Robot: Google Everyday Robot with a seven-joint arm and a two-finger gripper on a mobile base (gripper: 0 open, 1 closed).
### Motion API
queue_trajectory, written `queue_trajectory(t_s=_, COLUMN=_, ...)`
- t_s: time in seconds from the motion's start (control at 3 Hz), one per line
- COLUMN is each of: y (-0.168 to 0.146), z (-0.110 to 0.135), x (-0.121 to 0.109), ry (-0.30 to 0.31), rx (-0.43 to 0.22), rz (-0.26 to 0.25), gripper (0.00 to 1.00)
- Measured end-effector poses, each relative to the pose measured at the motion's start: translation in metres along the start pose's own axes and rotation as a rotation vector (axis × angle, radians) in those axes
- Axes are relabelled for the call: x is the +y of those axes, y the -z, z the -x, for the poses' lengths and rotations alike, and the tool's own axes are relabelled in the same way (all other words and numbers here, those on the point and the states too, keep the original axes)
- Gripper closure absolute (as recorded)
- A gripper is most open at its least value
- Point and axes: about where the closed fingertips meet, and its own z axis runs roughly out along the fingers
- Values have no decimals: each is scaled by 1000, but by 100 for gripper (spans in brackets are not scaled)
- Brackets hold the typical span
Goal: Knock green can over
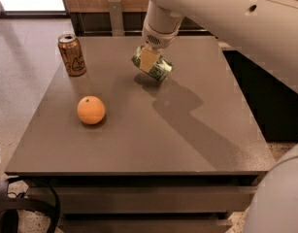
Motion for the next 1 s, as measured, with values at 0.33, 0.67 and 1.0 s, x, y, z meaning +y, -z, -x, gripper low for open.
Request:
queue_trajectory(t_s=0.33, y=-25, z=4, x=4, ry=6, rx=-46, rz=48, gripper=100)
queue_trajectory(t_s=0.67, y=-47, z=11, x=8, ry=-6, rx=-133, rz=107, gripper=100)
queue_trajectory(t_s=1.0, y=-53, z=13, x=11, ry=-13, rx=-162, rz=130, gripper=91)
